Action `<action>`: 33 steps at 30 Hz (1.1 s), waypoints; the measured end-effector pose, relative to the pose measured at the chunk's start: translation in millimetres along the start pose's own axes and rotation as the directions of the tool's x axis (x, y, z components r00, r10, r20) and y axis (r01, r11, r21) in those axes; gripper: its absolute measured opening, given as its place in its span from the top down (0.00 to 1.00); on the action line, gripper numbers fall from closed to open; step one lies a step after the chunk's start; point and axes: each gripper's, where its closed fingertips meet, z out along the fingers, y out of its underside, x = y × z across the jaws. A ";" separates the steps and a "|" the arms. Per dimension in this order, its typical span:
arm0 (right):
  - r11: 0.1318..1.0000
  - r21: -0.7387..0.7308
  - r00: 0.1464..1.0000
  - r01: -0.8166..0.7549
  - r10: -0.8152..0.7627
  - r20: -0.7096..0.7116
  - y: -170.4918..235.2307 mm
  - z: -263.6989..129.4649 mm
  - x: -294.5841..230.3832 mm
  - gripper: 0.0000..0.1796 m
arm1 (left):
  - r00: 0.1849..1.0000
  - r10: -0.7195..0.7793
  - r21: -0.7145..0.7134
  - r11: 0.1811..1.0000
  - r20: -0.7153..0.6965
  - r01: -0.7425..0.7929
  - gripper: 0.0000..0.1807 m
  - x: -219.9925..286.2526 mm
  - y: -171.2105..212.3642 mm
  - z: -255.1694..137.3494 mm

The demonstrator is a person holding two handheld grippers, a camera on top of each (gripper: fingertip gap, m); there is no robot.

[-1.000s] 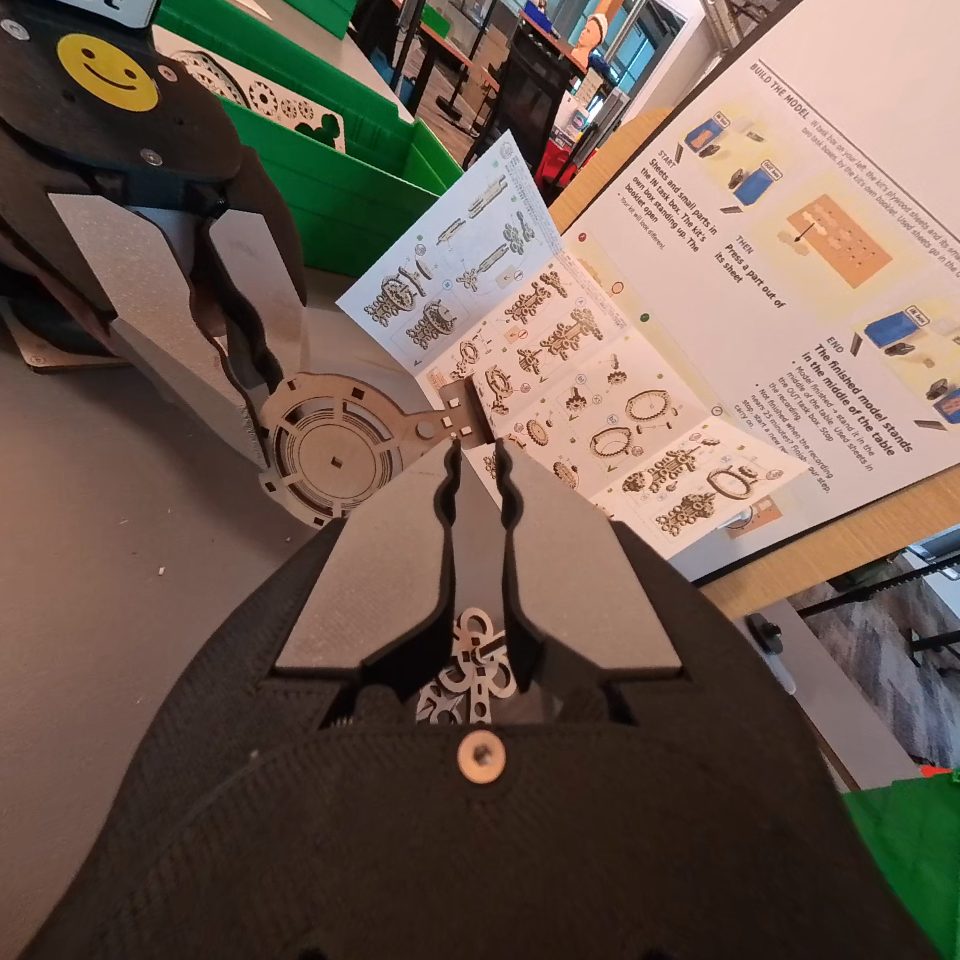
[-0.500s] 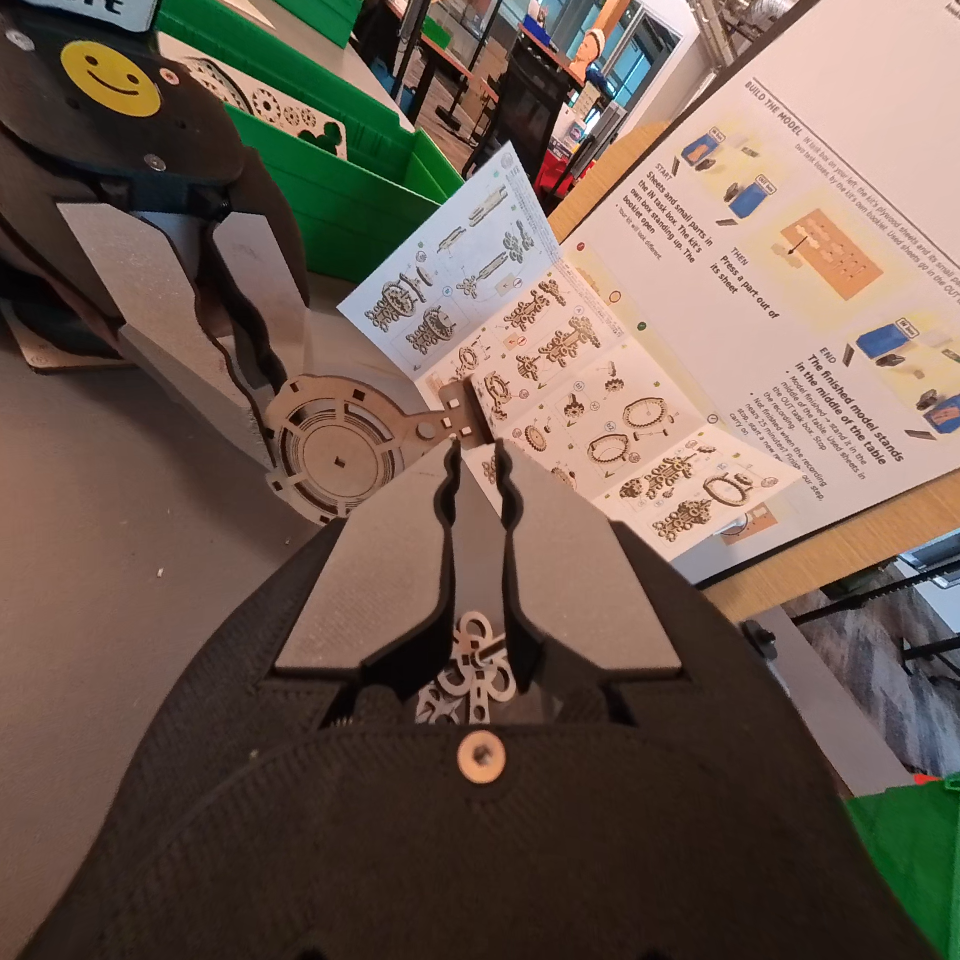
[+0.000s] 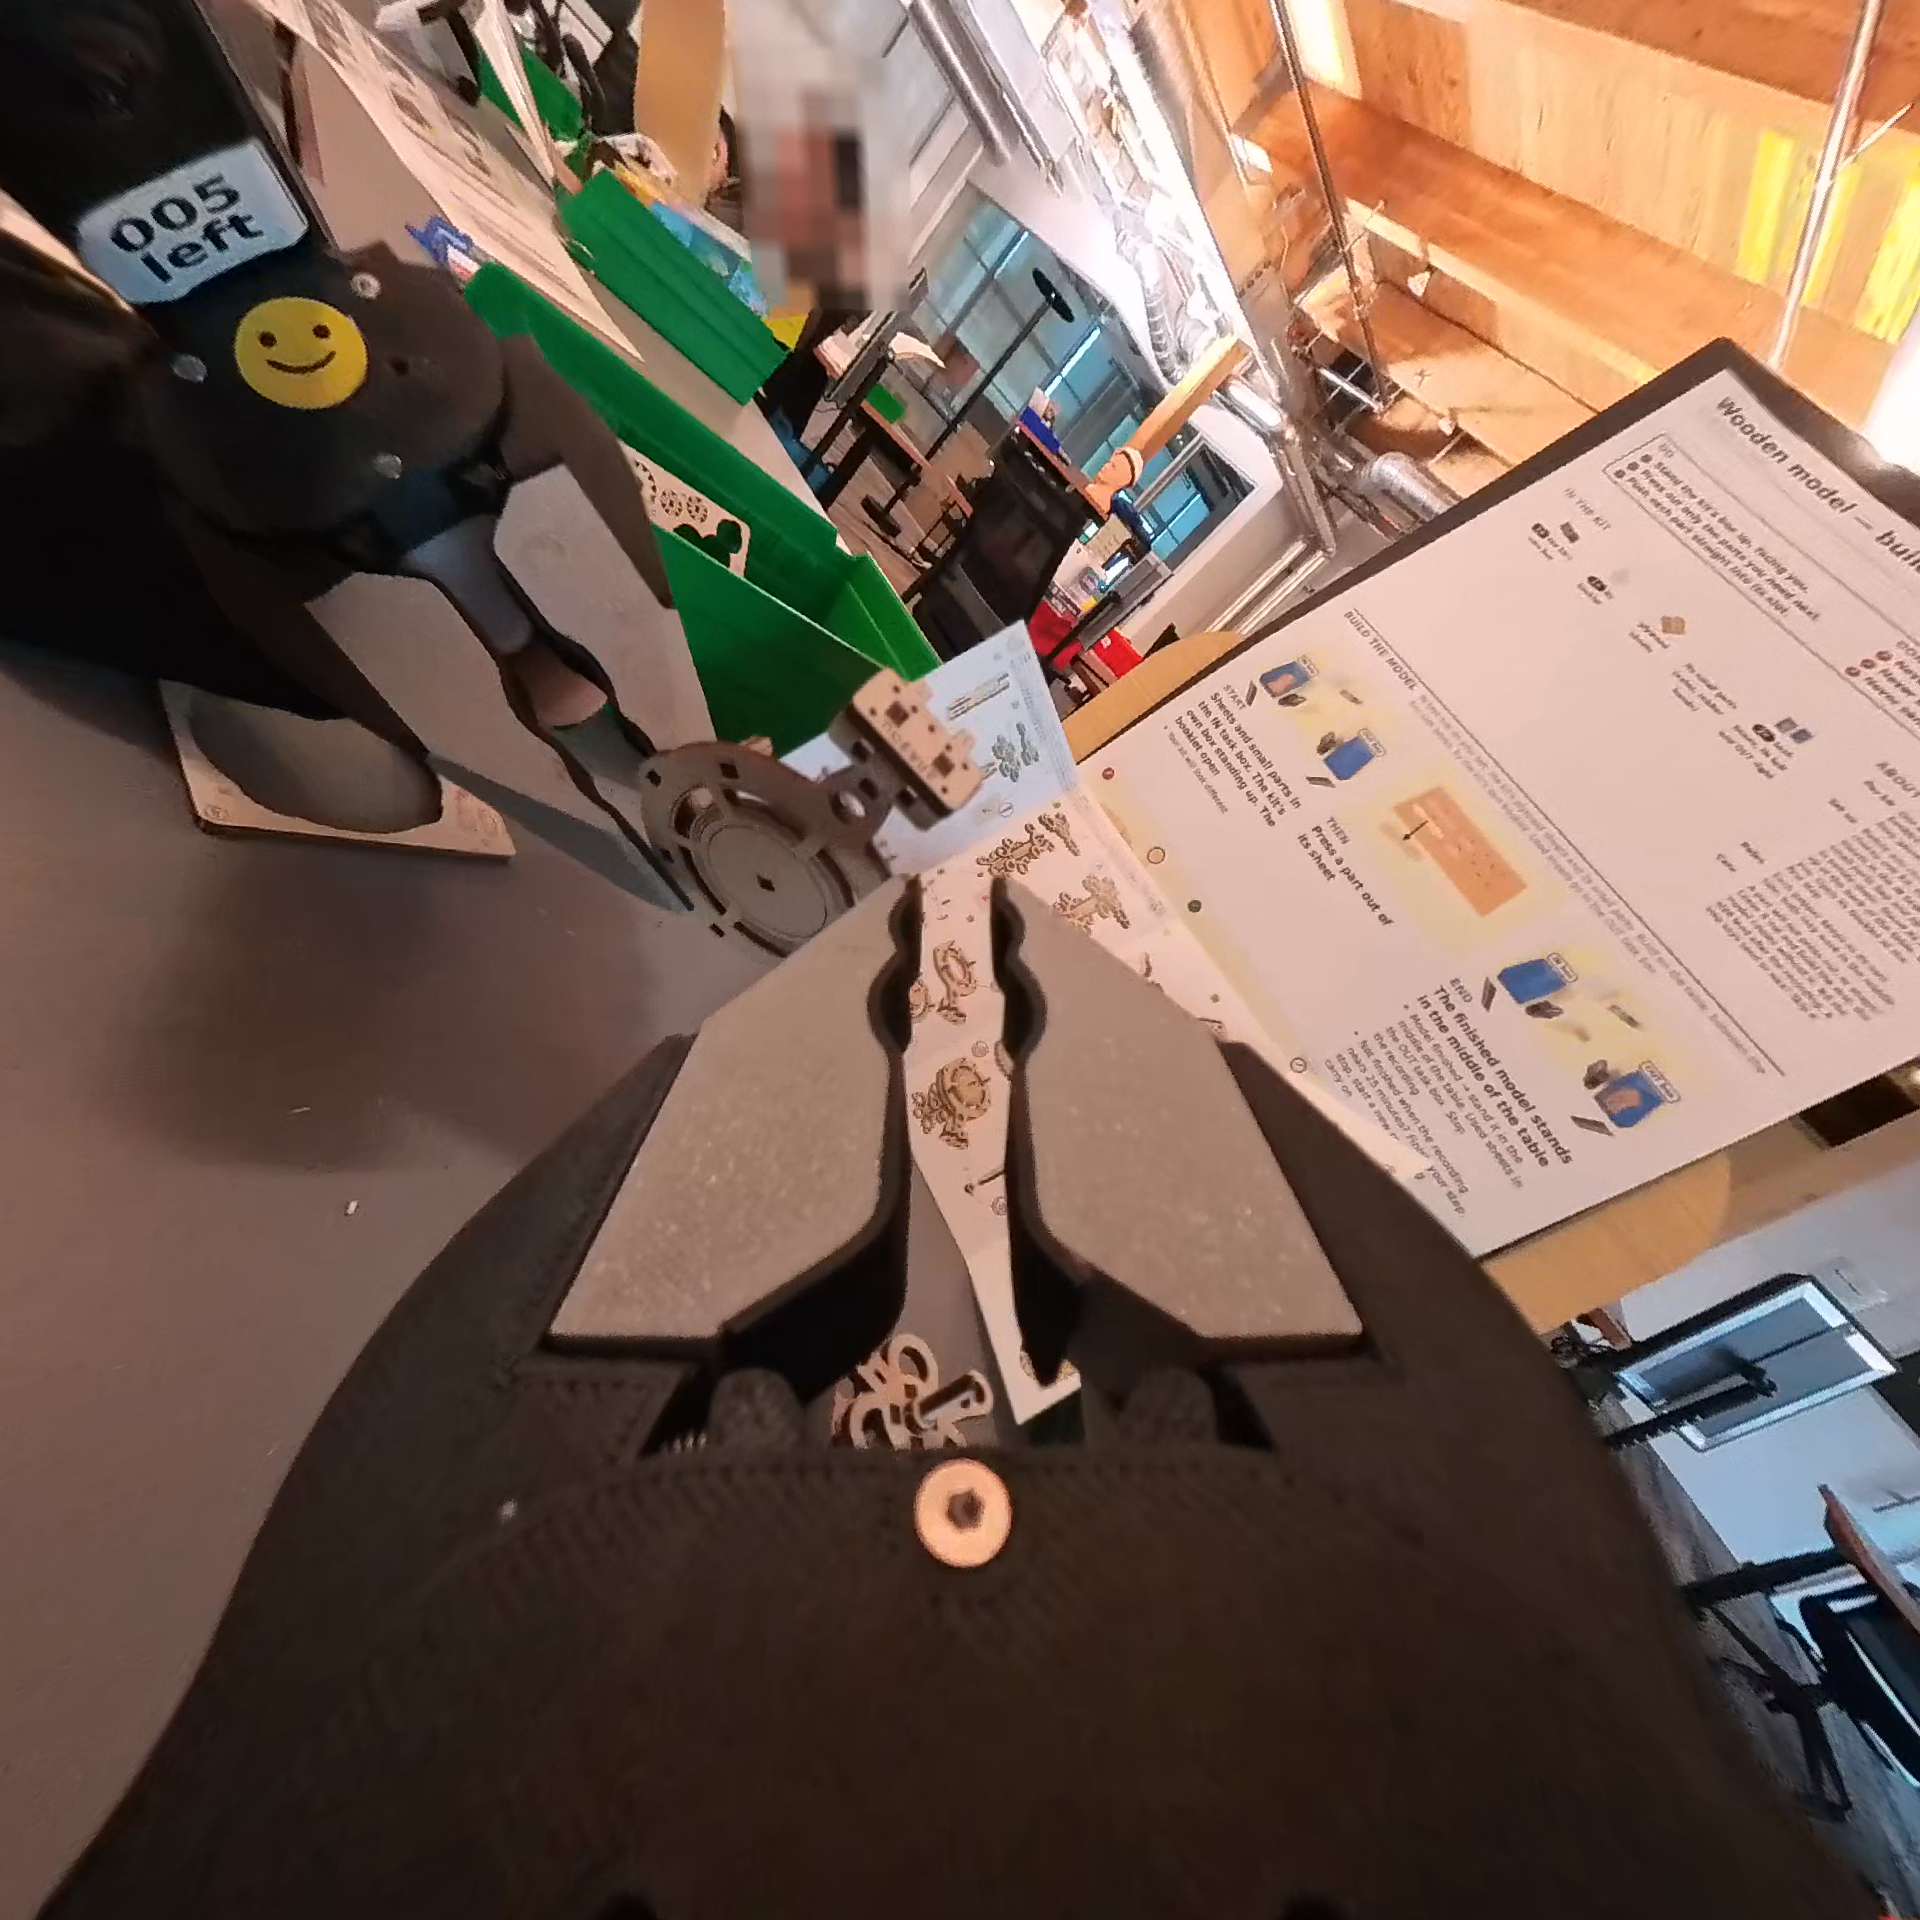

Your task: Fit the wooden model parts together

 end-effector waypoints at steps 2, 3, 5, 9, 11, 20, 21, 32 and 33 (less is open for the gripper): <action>1.000 0.008 1.000 -0.001 0.001 0.000 -2.2 -2.1 1.1 0.95 | 1.000 -0.006 0.001 1.000 -0.007 0.006 0.96 1.6 0.8 0.9; 1.000 0.009 1.000 0.000 0.000 0.001 -2.7 -2.9 1.1 0.95 | 1.000 -0.006 -0.002 1.000 -0.009 0.006 0.96 2.2 1.3 1.4; 1.000 0.013 1.000 0.005 -0.005 0.009 -3.5 -4.1 -0.4 0.95 | 1.000 0.003 -0.005 1.000 -0.013 -0.003 0.95 3.8 1.8 2.2; 1.000 -0.008 0.999 0.025 -0.025 0.032 0.8 -2.3 -6.2 0.95 | 1.000 0.022 -0.019 1.000 -0.019 -0.022 0.95 6.4 4.5 3.4; 0.999 -0.024 0.999 0.032 -0.031 0.044 3.9 -0.7 -9.0 0.94 | 0.999 0.039 -0.027 0.999 -0.015 -0.039 0.96 6.7 6.1 3.7; 0.998 -0.064 1.000 0.028 -0.028 0.012 16.1 -3.2 6.4 0.94 | 0.977 0.214 -0.184 0.960 0.008 -0.209 0.96 1.0 34.9 1.5; 0.997 -0.072 1.000 0.024 -0.024 -0.001 18.8 -4.7 11.5 0.94 | 0.969 0.246 -0.224 0.945 0.006 -0.238 0.96 -0.5 42.5 0.3; 0.976 -0.208 0.996 -0.067 0.055 -0.065 67.5 -16.2 46.0 0.92 | 0.870 0.492 -0.428 0.778 -0.038 -0.460 0.95 -5.8 79.0 -2.7; 0.973 -0.219 0.996 -0.068 0.055 -0.067 71.4 -17.1 47.2 0.92 | 0.857 0.512 -0.429 0.764 -0.051 -0.482 0.95 -3.7 79.1 -1.9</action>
